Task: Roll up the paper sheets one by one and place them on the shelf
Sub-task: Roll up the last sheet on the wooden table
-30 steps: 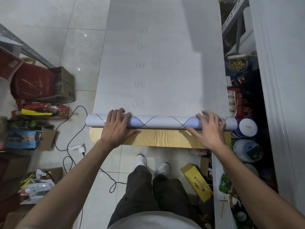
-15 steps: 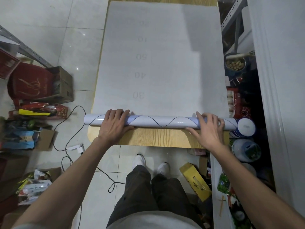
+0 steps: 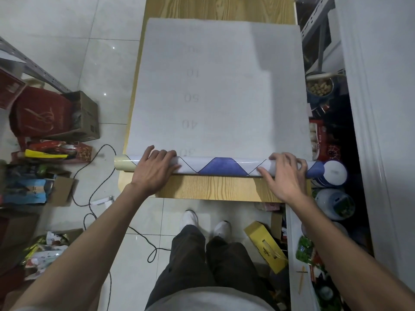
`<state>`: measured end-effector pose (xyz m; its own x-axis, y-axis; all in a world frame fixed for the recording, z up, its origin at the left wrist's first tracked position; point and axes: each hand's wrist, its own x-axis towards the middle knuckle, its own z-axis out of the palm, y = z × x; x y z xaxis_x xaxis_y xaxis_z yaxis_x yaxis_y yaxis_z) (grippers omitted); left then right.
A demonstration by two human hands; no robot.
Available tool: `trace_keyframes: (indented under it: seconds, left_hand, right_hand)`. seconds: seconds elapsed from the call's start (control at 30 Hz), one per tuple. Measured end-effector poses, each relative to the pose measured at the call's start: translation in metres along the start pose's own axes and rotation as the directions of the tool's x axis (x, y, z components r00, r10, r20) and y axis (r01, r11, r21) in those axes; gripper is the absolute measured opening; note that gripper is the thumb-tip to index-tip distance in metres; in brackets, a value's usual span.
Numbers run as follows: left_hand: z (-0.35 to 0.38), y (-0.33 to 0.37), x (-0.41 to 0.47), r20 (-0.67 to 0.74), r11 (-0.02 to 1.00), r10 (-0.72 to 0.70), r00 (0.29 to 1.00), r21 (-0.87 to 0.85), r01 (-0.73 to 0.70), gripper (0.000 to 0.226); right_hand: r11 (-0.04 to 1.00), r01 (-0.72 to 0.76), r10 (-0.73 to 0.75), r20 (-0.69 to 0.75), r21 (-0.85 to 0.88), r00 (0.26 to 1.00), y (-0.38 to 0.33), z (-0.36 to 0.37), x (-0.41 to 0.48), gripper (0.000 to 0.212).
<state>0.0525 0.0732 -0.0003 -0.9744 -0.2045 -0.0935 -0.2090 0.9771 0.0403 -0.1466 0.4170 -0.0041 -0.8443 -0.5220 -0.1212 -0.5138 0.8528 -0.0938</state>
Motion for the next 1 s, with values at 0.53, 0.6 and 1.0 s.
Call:
trace_keyframes:
  seconds: [0.53,0.6,1.0]
  left_hand:
    - [0.003,0.009,0.0,-0.017,1.0,0.0,1.0,0.016,0.0,0.075]
    - [0.003,0.009,0.0,0.004,0.999,-0.014,1.0,0.045,0.014,0.078]
    - [-0.002,0.011,-0.001,-0.032,0.998,-0.041,0.999,0.05,0.042,0.065]
  right_hand:
    - [0.999,0.026,-0.025,0.048,-0.024,0.999,0.001,-0.002,0.001,0.068]
    - [0.998,0.041,-0.04,0.015,-0.04,0.999,0.002,-0.002,0.001,0.068]
    - [0.998,0.041,-0.039,0.029,-0.042,0.999,0.0,-0.005,0.0,0.07]
